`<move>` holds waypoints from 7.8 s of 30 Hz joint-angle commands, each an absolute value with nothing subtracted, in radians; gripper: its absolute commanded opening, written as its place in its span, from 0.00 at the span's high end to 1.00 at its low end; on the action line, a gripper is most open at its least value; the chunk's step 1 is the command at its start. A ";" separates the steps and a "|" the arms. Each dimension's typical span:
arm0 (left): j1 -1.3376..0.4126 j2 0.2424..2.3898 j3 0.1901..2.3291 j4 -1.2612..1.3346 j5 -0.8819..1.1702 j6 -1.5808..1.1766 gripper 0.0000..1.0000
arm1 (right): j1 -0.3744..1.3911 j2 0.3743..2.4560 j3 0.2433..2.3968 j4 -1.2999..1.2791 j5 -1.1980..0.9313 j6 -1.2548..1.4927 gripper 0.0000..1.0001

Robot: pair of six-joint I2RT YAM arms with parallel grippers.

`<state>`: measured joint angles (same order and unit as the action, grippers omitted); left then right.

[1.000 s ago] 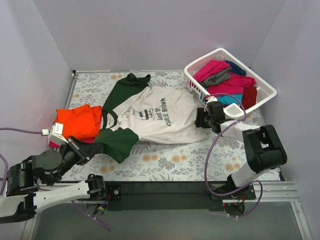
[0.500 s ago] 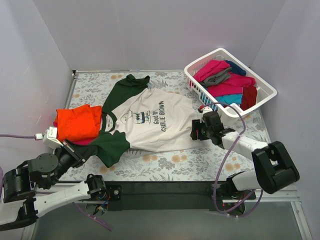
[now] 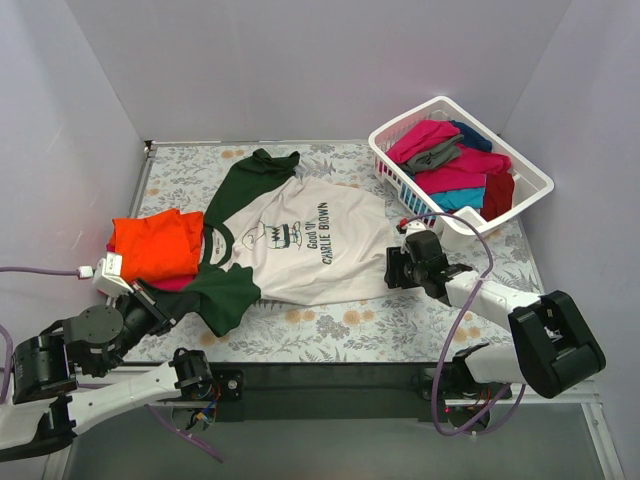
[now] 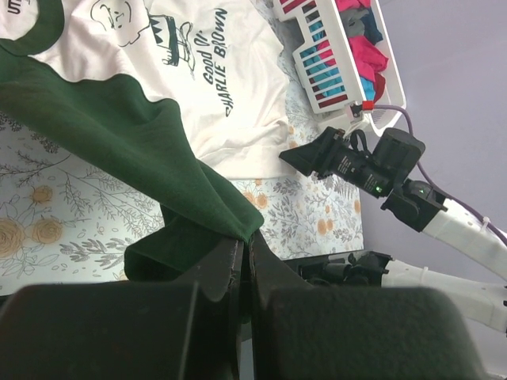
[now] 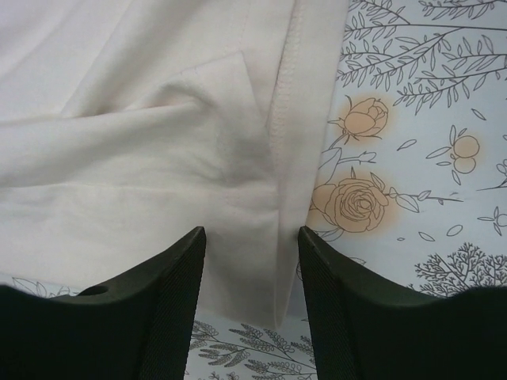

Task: Fold and stack the t-shirts
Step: Flatten the tshirt out, then fold the tshirt

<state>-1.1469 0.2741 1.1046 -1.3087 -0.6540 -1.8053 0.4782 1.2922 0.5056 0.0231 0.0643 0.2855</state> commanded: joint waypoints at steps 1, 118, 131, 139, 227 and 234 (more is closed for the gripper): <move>-1.138 0.290 1.100 -1.299 -0.644 -1.789 1.00 | 0.486 1.315 0.526 0.057 0.060 0.285 0.55; -1.103 0.244 1.100 -1.315 -0.584 -1.769 1.00 | 0.549 0.681 0.515 -0.397 -0.081 0.313 0.99; -1.103 0.226 1.101 -1.328 -0.575 -1.776 1.00 | 0.552 0.522 0.623 -0.655 -0.167 0.379 0.99; -1.103 0.173 1.109 -1.344 -0.574 -1.799 1.00 | 0.552 0.401 0.735 -0.828 -0.063 0.408 0.99; -0.275 1.261 1.111 -0.281 -0.170 -1.163 1.00 | 0.462 1.026 0.770 -0.304 0.311 0.190 0.99; -0.255 1.376 1.147 -0.270 -0.135 -1.143 1.00 | 0.408 1.112 0.790 -0.267 0.275 0.170 0.99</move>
<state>-0.2684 1.3479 1.1110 -0.2848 -0.1658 -1.1709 0.4267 1.0786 0.7528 -0.3218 0.2844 0.1898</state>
